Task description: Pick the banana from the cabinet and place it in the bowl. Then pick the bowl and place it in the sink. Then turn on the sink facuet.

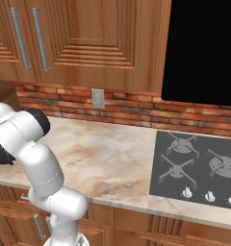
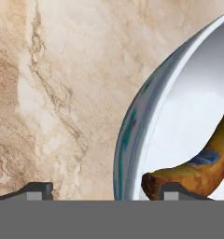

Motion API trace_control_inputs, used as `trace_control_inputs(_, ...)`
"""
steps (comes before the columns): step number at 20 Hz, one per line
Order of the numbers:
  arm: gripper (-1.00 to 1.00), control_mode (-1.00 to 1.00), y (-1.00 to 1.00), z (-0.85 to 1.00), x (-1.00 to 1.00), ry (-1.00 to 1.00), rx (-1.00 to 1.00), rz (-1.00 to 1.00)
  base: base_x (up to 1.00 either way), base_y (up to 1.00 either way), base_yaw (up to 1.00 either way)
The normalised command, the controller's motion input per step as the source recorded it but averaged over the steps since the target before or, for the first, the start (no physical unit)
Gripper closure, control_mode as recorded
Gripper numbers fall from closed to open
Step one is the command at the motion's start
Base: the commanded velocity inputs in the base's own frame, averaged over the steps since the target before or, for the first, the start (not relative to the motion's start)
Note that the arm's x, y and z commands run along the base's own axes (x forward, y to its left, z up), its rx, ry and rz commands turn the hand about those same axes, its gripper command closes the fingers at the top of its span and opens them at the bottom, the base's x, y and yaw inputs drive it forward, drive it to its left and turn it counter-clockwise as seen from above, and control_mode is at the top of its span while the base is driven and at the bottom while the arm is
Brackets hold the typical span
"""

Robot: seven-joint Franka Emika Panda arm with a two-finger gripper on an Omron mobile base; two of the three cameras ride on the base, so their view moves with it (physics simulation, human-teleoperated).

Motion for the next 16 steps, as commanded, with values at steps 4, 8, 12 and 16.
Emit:
trace_control_inputs(4,-1.0,-1.0,0.0,-0.16,0.0,-0.1,-0.01,0.05,0.0,0.0,0.0)
trace_control_inputs(8,-1.0,-1.0,0.0,0.0,0.0,-0.13,0.0,0.03,0.0,0.0,0.0)
trace_control_inputs(12,-1.0,-1.0,0.0,0.07,0.01,-0.1,0.0,0.0,0.0,0.0,0.0)
trace_control_inputs(16,-1.0,-1.0,0.0,0.04,0.11,-0.04,0.0,0.0,0.0,0.0,0.0)
